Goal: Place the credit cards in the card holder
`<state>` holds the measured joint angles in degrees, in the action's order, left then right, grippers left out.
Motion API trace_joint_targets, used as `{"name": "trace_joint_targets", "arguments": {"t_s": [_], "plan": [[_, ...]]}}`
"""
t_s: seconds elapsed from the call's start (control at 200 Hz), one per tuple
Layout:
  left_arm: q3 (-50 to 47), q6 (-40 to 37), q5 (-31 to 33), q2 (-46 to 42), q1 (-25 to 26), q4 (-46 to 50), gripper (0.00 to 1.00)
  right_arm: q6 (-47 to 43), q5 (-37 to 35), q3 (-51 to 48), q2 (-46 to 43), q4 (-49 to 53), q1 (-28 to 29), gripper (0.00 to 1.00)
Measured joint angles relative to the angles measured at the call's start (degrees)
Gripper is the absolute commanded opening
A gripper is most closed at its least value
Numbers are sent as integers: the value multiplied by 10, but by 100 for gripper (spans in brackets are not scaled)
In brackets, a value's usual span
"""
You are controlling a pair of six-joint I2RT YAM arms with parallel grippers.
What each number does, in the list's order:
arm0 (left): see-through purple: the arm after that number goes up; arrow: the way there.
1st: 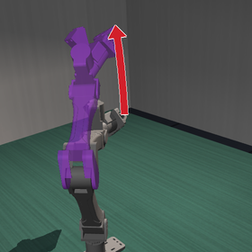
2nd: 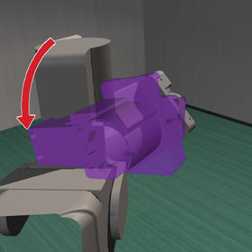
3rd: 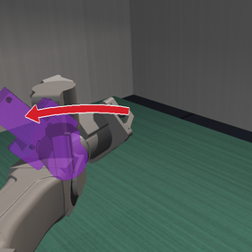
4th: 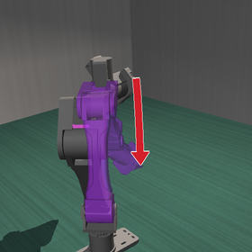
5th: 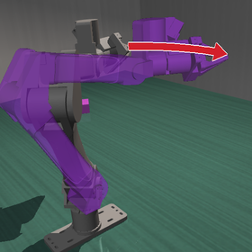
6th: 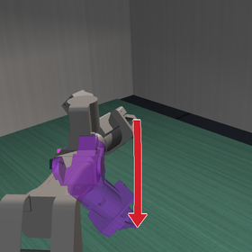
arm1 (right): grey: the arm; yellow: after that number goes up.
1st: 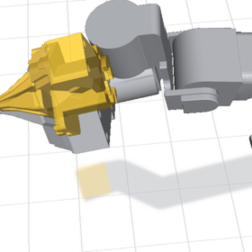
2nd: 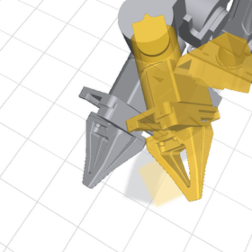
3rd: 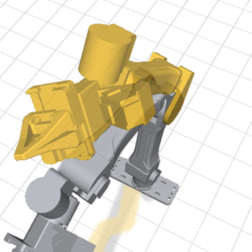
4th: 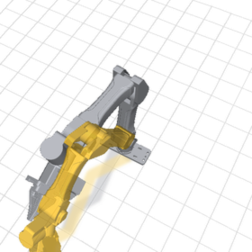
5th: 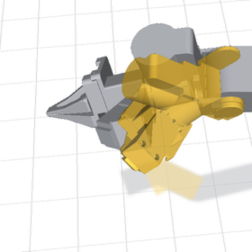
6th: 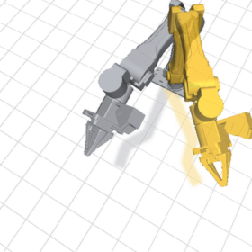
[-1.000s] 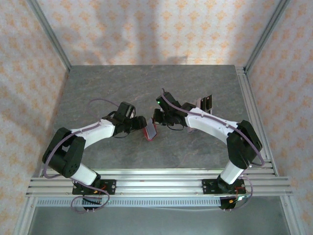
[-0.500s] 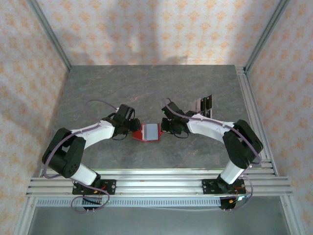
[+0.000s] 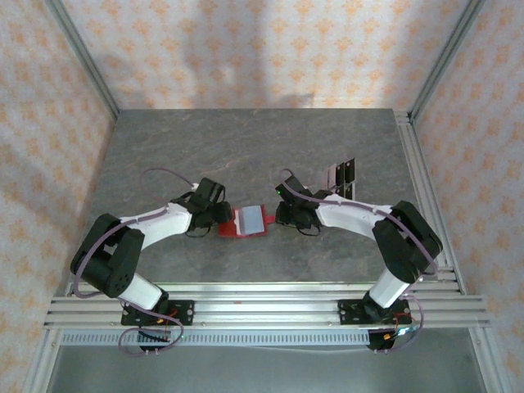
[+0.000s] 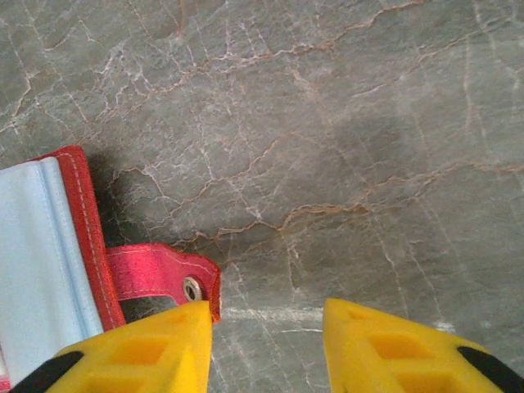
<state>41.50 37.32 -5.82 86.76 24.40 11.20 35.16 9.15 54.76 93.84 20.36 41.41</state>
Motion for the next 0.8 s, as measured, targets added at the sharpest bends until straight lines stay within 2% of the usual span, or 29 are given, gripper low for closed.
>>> {"name": "trace_joint_targets", "arguments": {"t_s": [0.07,0.12,0.19,0.225,0.23,0.25,0.425,0.51,0.596,0.681,0.766,0.801], "plan": [[0,-2,3,1,0,0,57,-4,0,0,-9,7,0,50],[0,-3,4,1,0,0,57,-13,0,2,-18,13,0,59],[0,-6,3,1,0,1,57,-20,-2,5,-33,21,0,78],[0,-8,3,1,0,1,58,-21,-3,7,-41,25,0,90],[0,-8,3,1,0,1,58,-22,-3,7,-42,25,0,95],[0,-9,3,1,0,2,58,-23,-4,9,-47,26,0,100],[1,-14,3,1,0,2,58,-33,-1,35,-81,27,0,99],[5,-15,3,1,0,3,58,-33,24,49,-85,17,-1,100],[12,-16,3,1,0,7,58,-31,57,57,-85,-1,-1,88],[20,-19,3,1,0,9,59,-34,84,63,-82,-11,-1,59],[28,-21,3,0,0,19,61,-23,122,79,-58,-21,-1,39],[32,-23,3,0,0,23,61,-18,137,86,-42,-27,-1,35]]}}
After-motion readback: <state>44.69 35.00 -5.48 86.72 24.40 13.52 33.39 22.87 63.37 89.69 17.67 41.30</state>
